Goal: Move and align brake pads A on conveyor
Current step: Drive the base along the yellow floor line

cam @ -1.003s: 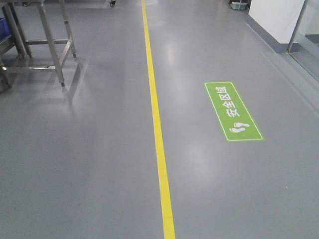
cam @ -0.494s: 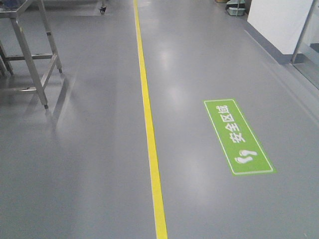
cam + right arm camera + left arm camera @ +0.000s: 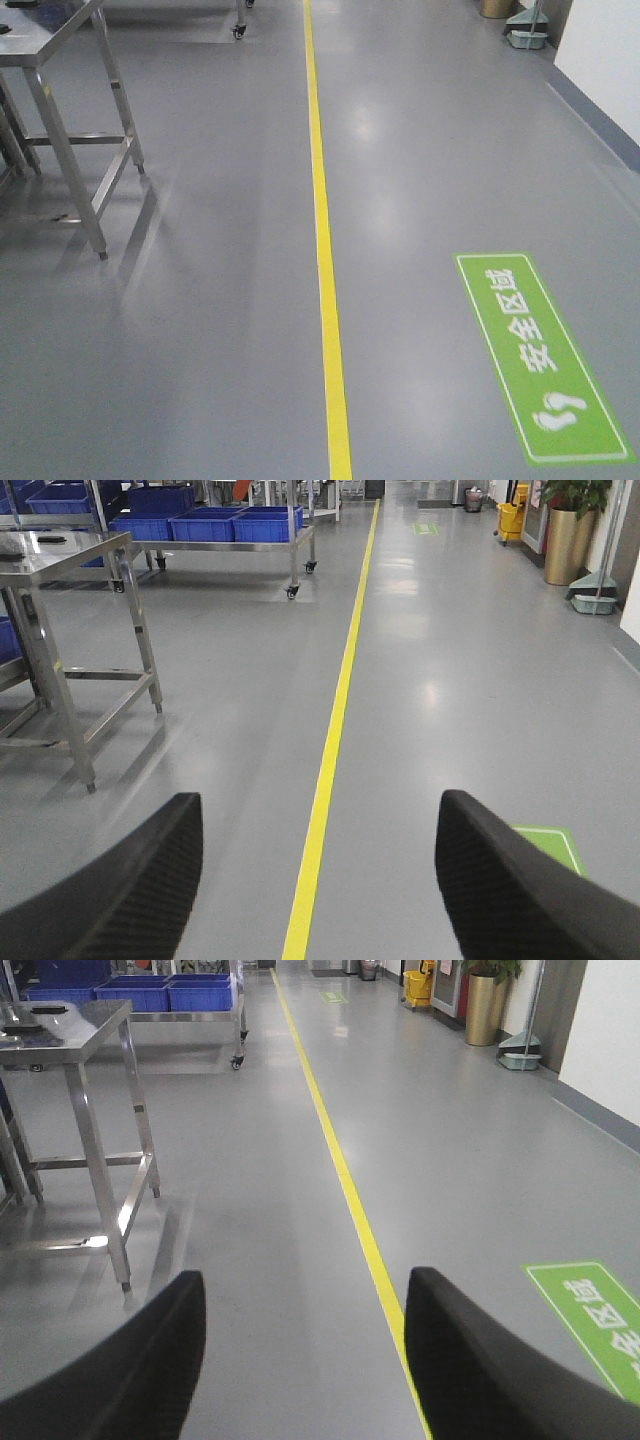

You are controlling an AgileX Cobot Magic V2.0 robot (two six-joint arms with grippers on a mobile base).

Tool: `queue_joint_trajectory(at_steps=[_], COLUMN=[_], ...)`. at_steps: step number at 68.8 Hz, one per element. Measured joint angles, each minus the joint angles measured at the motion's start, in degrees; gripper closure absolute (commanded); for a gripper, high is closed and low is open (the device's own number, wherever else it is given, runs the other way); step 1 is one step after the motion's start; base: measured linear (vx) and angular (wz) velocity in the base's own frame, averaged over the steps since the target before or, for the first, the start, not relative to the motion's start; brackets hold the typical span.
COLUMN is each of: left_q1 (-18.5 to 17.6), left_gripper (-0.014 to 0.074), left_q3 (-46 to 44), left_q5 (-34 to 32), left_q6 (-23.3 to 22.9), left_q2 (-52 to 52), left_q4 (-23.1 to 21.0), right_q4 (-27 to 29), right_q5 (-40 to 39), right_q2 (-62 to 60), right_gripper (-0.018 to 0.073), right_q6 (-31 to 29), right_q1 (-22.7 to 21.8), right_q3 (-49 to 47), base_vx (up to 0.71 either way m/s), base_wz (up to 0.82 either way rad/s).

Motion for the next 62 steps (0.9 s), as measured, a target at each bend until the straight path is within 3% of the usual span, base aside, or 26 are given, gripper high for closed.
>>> queue_joint_trajectory(at_steps=[62], left_q1=[0.0], left_gripper=[0.0167], left_q3=[0.0], left_q5=[0.0], left_q6=[0.0], left_q2=[0.0], left_q4=[0.0], right_q4=[0.0], right_q5=[0.0], right_q2=[0.0], right_gripper=[0.0086], right_q6=[0.0], right_q1=[0.0], right_q3=[0.0], base_vx=[0.73], base_wz=[0.0])
